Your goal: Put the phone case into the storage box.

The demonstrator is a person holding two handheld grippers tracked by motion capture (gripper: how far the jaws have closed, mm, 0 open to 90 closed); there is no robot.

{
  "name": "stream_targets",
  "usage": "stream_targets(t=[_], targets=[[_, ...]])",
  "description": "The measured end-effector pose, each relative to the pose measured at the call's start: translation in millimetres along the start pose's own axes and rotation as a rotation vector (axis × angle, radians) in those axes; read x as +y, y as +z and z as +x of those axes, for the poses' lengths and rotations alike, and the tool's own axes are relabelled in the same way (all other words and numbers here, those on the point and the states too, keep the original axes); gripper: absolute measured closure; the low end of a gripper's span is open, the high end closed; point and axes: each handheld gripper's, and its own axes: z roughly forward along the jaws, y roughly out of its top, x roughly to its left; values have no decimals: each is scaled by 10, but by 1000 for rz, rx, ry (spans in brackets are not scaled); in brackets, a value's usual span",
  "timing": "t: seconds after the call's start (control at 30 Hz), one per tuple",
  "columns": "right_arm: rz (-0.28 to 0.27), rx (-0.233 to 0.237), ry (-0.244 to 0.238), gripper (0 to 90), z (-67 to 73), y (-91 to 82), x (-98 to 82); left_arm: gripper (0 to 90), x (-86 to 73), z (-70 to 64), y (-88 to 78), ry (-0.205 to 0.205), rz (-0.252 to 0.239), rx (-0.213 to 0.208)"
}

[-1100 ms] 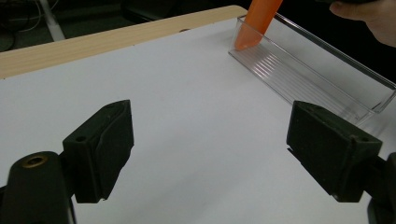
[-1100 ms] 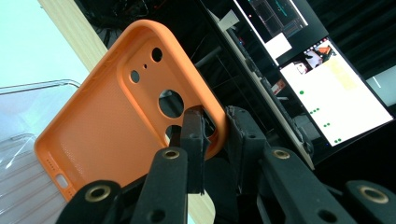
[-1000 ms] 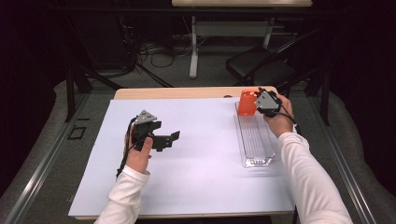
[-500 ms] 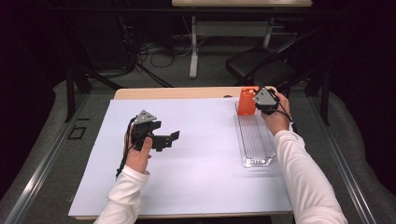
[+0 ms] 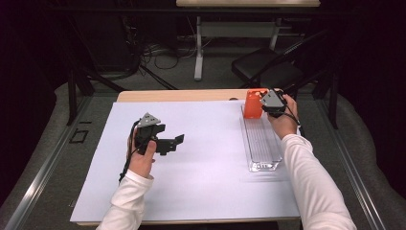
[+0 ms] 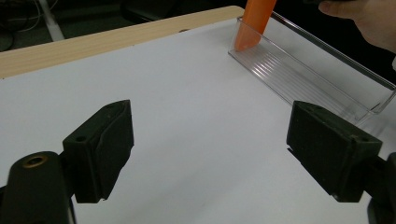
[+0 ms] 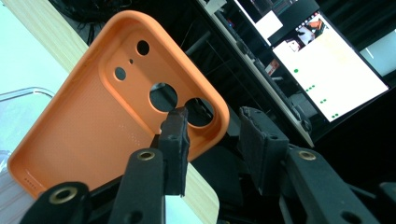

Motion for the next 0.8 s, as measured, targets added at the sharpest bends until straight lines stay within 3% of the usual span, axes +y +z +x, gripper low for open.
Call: stream_targets(t=[0.33,0.53,0.73,0.8], targets=[[40,5,39,491,24,-60,60,151,5,-3,-3,0,4,-3],[47,2,47,460,52,-109,100,152,13,-11,-5,-1,3,-7],[69,-27,99,402,16,-176,146,151,48,3,7,-1,-5,-14],[62,-25,139,356,5,-199,168,152,51,19,17,-1,-5,-15]])
